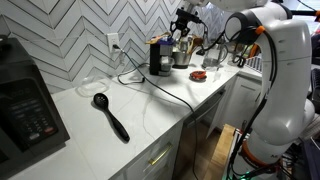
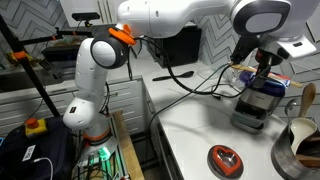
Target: Remove the blue lid from the coffee marker top and put it on the counter top
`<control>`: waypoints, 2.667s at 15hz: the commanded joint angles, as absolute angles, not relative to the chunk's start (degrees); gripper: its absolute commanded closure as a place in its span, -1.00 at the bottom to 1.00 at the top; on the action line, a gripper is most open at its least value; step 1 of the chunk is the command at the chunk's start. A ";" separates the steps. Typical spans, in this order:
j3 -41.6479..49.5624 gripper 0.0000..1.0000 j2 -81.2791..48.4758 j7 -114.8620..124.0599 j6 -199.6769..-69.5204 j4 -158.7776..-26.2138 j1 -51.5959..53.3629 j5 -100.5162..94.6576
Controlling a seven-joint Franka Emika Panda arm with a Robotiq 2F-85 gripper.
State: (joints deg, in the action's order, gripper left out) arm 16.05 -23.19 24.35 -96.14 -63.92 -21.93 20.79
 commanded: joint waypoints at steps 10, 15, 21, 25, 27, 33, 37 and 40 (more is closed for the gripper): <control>15.46 0.52 -29.26 29.60 -93.76 -55.96 -22.06 20.89; 15.56 0.91 -29.30 29.90 -92.13 -54.47 -22.07 20.48; 15.05 0.96 -27.67 29.55 -91.82 -52.64 -22.67 22.46; 14.59 0.96 -27.28 29.63 -93.06 -53.25 -23.65 26.27; 14.90 0.96 -26.72 29.34 -92.30 -53.32 -23.94 26.92; 13.69 0.96 -22.58 23.65 -89.93 -54.83 -25.49 32.31; 13.42 0.96 -18.37 14.03 -82.01 -56.78 -26.05 34.19; 14.01 0.96 -15.22 4.67 -75.96 -60.30 -27.02 34.51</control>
State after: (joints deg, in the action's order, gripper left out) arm 14.54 -19.52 13.13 -80.31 -54.18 -25.08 32.78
